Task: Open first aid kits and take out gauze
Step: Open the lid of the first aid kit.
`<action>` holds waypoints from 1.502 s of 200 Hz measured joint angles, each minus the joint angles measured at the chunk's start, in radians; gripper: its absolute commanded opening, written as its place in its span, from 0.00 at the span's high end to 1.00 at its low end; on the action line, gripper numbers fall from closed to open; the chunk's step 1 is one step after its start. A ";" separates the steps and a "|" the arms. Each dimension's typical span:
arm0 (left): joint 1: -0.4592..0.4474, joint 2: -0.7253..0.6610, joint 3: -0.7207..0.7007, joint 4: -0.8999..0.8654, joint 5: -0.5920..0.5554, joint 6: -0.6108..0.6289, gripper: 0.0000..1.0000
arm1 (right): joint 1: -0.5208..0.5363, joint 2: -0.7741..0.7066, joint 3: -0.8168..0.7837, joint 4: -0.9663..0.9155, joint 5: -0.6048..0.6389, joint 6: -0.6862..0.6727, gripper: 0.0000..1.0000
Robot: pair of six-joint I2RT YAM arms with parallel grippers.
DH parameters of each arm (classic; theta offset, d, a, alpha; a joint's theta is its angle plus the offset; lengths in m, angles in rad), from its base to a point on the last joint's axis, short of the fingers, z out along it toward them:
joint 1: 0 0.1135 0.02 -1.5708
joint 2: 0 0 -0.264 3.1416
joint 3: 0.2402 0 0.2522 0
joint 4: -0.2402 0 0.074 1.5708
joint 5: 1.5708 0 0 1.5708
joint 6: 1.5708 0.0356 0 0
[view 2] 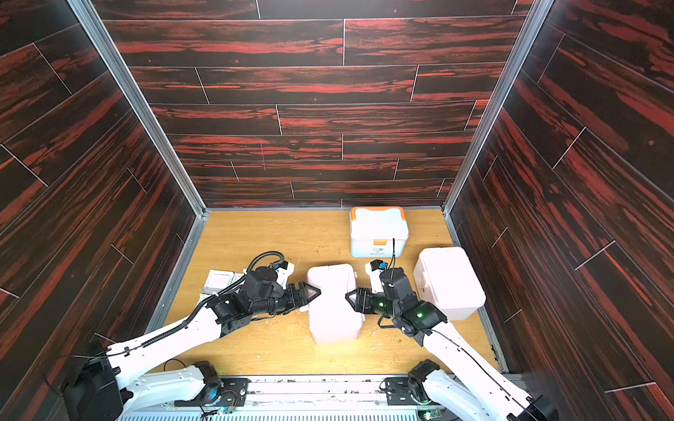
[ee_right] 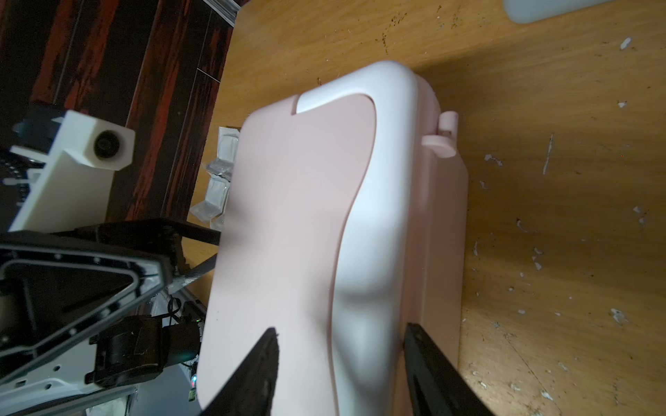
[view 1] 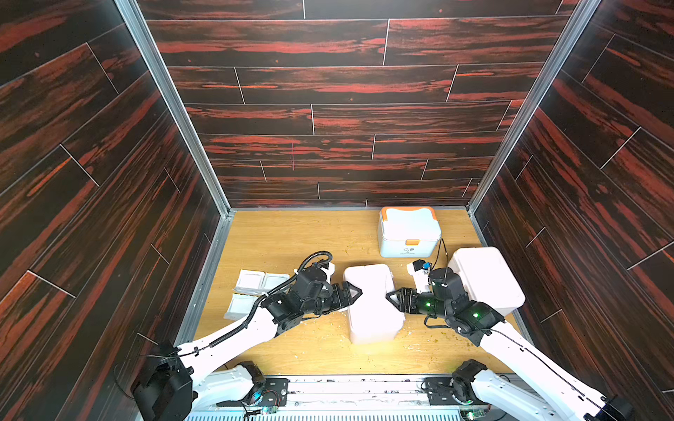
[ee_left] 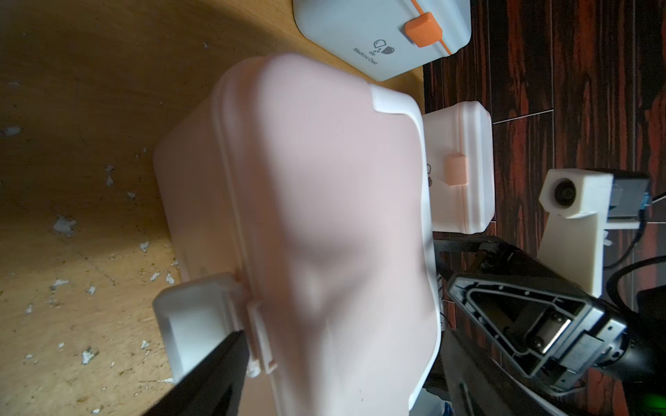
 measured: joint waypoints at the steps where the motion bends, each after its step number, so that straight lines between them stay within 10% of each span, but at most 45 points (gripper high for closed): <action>1: 0.000 0.000 0.000 0.000 0.000 0.000 0.11 | 0.000 0.000 0.000 0.000 0.000 0.000 0.41; 227: 0.014 -0.042 -0.089 0.345 0.076 -0.228 0.11 | -0.007 0.000 -0.007 0.035 -0.050 0.024 0.22; 300: -0.019 0.083 0.148 0.288 0.128 -0.178 0.11 | -0.003 -0.222 0.052 -0.140 0.244 0.048 0.01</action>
